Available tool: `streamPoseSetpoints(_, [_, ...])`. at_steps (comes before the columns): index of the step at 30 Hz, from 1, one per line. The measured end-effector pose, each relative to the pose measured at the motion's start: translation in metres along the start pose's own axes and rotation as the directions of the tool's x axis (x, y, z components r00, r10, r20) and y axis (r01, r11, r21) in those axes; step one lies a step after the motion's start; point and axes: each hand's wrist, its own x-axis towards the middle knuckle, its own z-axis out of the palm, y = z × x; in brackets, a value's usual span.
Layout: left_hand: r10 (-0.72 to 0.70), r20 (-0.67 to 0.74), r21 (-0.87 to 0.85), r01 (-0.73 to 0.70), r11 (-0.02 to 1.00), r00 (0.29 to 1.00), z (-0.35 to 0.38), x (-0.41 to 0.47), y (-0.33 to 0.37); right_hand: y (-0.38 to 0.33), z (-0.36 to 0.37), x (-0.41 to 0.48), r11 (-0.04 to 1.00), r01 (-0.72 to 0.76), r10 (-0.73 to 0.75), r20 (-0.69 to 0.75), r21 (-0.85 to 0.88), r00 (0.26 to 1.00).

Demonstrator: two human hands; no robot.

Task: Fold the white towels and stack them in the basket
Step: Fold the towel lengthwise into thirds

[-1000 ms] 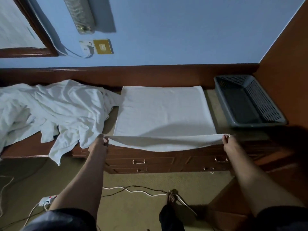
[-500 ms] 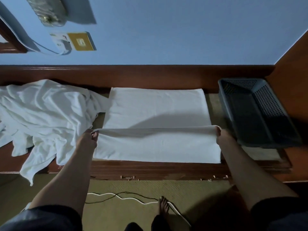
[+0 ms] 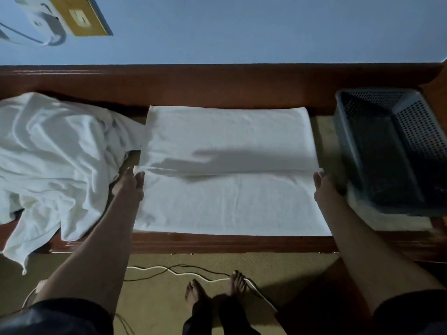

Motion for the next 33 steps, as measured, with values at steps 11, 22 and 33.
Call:
streamPoseSetpoints(11, [0.365,0.843,0.437,-0.899,-0.036,0.395,0.022,-0.049,-0.120,0.063,0.044,-0.069,0.308,0.821,-0.774,0.375,-0.480,0.510])
streamPoseSetpoints(22, [0.036,0.968,0.244,-0.888,-0.390,0.250,0.100,-0.086,-0.227,0.103,0.041,-0.056,-0.049,0.816,-0.481,0.730,-0.575,0.485])
streamPoseSetpoints(33, [0.073,0.962,0.267,-0.838,-0.477,0.265,0.100,-0.093,-0.228,0.069,-0.016,0.019,-0.041,0.777,-0.550,0.664,-0.628,0.507])
